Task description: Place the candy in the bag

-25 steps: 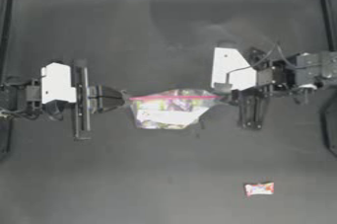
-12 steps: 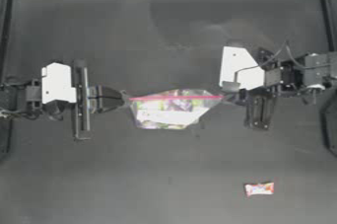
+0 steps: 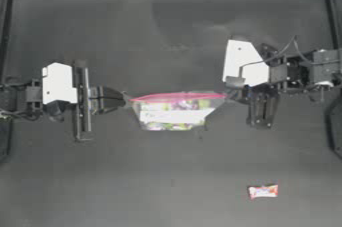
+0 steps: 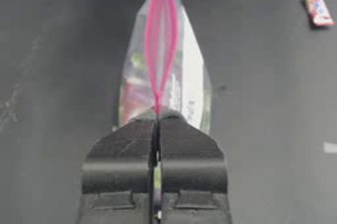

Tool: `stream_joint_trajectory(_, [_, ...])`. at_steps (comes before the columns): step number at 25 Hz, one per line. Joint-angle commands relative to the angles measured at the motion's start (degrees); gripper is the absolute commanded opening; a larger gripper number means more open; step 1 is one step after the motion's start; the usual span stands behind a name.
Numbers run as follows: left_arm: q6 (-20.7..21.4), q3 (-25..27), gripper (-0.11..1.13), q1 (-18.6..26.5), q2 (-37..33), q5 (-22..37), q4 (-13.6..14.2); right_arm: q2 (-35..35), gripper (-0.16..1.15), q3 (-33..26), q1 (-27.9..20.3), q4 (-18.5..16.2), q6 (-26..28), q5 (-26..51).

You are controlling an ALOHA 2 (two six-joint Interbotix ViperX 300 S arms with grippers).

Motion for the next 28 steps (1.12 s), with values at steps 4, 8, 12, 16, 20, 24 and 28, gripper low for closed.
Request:
stream_joint_trajectory(4, [1.4, -2.3, 0.04, -0.2, -5.8, 3.7, 0.2, -2.4, 0.06, -4.1, 1.9, 0.0, 0.1, 0.8])
stream_joint_trajectory(8, [1.4, -2.5, 0.04, -1.4, -6.4, 4.4, 0.0, -2.5, 0.06, -5.1, 3.4, 0.0, 0.4, 1.4])
stream_joint_trajectory(12, [1.3, -2.4, 0.04, -2.6, -5.7, 4.3, -0.3, -2.4, 0.06, -5.2, 4.4, 0.2, 1.0, 1.3])
stream_joint_trajectory(16, [1.3, -2.5, 0.04, -3.4, -4.7, 4.3, -0.9, -2.4, 0.06, -4.8, 5.4, 0.2, 1.9, 1.0])
stream_joint_trajectory(20, [1.2, -2.5, 0.04, -4.0, -4.0, 4.2, -1.3, -2.2, 0.06, -4.7, 6.4, 0.2, 2.9, 1.0])
stream_joint_trajectory(24, [1.2, -2.3, 0.04, -4.2, -3.4, 4.2, -1.8, -1.8, 0.06, -4.0, 6.9, 0.2, 3.3, 0.0])
stream_joint_trajectory(28, [1.2, -1.8, 0.04, -4.2, -2.7, 4.0, -2.5, -1.1, 0.06, -2.4, 7.0, 0.4, 3.5, -3.2])
